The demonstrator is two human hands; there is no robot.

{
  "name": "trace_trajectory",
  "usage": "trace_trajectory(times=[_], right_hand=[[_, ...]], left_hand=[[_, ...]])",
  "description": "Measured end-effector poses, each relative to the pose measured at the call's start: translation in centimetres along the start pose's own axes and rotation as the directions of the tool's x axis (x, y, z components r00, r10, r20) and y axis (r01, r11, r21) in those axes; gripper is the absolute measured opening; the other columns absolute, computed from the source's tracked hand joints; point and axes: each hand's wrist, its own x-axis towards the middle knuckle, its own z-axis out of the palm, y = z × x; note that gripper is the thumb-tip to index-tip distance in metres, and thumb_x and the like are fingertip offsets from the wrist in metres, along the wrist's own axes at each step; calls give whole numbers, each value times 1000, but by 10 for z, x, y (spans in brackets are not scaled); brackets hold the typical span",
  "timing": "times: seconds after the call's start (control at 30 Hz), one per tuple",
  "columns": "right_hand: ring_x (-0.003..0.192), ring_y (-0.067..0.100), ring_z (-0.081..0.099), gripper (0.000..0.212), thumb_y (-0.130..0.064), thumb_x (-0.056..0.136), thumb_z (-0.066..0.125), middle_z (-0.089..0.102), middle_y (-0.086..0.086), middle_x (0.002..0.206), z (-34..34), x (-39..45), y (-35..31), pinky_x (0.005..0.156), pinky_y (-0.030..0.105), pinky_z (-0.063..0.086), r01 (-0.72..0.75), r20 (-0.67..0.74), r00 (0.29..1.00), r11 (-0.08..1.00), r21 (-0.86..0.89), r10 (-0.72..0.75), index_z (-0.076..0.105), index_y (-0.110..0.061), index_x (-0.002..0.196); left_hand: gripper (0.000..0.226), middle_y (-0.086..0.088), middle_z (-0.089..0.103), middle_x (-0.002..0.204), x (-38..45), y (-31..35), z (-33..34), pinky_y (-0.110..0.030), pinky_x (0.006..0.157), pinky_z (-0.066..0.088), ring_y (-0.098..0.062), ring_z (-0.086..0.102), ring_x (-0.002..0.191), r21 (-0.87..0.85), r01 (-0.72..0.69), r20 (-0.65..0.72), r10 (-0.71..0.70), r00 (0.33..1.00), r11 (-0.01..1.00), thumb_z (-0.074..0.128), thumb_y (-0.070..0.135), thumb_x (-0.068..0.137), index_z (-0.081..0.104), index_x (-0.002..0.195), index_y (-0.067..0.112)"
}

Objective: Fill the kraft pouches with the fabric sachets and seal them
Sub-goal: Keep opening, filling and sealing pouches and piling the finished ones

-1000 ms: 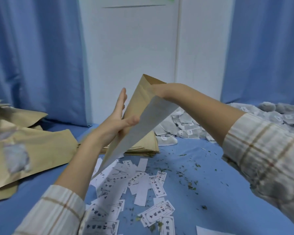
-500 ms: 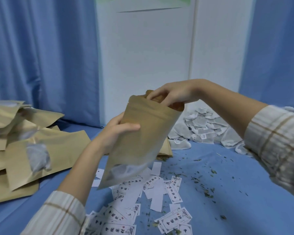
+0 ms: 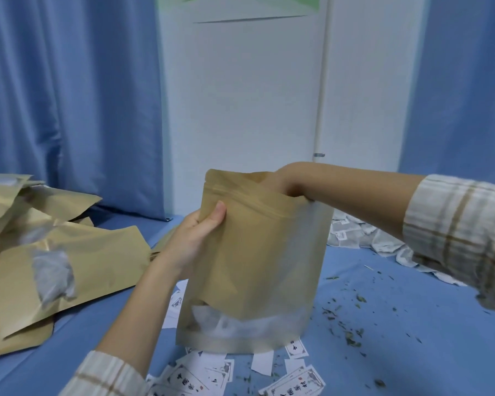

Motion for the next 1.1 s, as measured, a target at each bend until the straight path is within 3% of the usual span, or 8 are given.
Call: trace_trajectory(times=[0.13, 0.27, 0.37, 0.43, 0.6, 0.83, 1.0, 1.1], right_hand=[[99, 15, 63, 20, -18, 94, 50, 65, -5, 110, -11, -3, 11, 84, 31, 50, 260, 24, 965, 965, 30, -261, 61, -24, 111], [63, 0, 53, 47, -66, 83, 46, 62, -13, 67, -21, -11, 44, 65, 23, 42, 346, -427, 837, 935, -74, -343, 65, -26, 68], [95, 17, 55, 75, -78, 70, 37, 64, 9, 102, -8, -8, 67, 83, 33, 44, 418, -525, 752, 904, -89, -399, 67, -10, 78], [113, 8, 45, 52, -74, 69, 42, 54, -6, 122, 4, -7, 79, 95, 25, 35, 487, -532, 742, 873, 9, -409, 68, -30, 77], [51, 4, 38, 47, -50, 78, 65, 41, -12, 51, 22, 13, 88, 52, 15, 30, 545, -681, 665, 823, 160, -307, 57, -5, 67], [49, 1, 38, 26, -40, 77, 71, 45, -16, 45, 19, 27, 88, 47, 12, 28, 553, -776, 576, 822, 137, -257, 60, -25, 59], [60, 4, 44, 19, -36, 75, 75, 52, -10, 60, 23, 37, 99, 57, 12, 34, 546, -801, 566, 817, 185, -197, 66, -23, 86], [91, 10, 56, 54, -28, 77, 74, 62, -5, 104, 19, 38, 83, 85, 20, 43, 533, -778, 583, 833, 150, -233, 49, -30, 125]], left_hand=[[41, -6, 72, 103, 3, 2, -11, -28, 66, 57, -20, 70, 92, -69, 56, -54, -59, 997, 996, 64, 48, 76, 73, 100, 16], [38, -6, 71, 108, 6, 4, -18, -30, 69, 58, -21, 69, 97, -49, 111, -70, -114, 991, 993, 66, 49, 78, 75, 99, 18], [34, -5, 71, 108, 6, 1, -25, -32, 70, 58, -20, 69, 95, -109, 132, -71, -140, 988, 985, 59, 43, 77, 77, 95, 20], [34, -6, 71, 107, 5, -2, -32, -32, 69, 58, -21, 70, 94, -188, 142, -79, -159, 984, 972, 59, 39, 76, 77, 95, 18], [22, -5, 72, 105, 8, 12, -33, -29, 71, 57, -19, 70, 92, -56, 45, -49, -48, 998, 997, 64, 29, 79, 77, 93, 18], [11, 5, 73, 73, 22, 22, -26, -26, 64, 54, -12, 67, 68, 209, -140, -517, 231, 824, 968, 75, 28, 79, 72, 73, 19], [17, 1, 70, 72, 24, 13, -20, -32, 70, 51, -15, 62, 68, 241, -127, -540, 242, 806, 962, 76, 27, 78, 72, 71, 12], [32, -3, 65, 72, 27, 7, -11, -33, 68, 47, -17, 56, 67, 327, -137, -549, 306, 778, 935, 75, 29, 78, 66, 77, -1]])
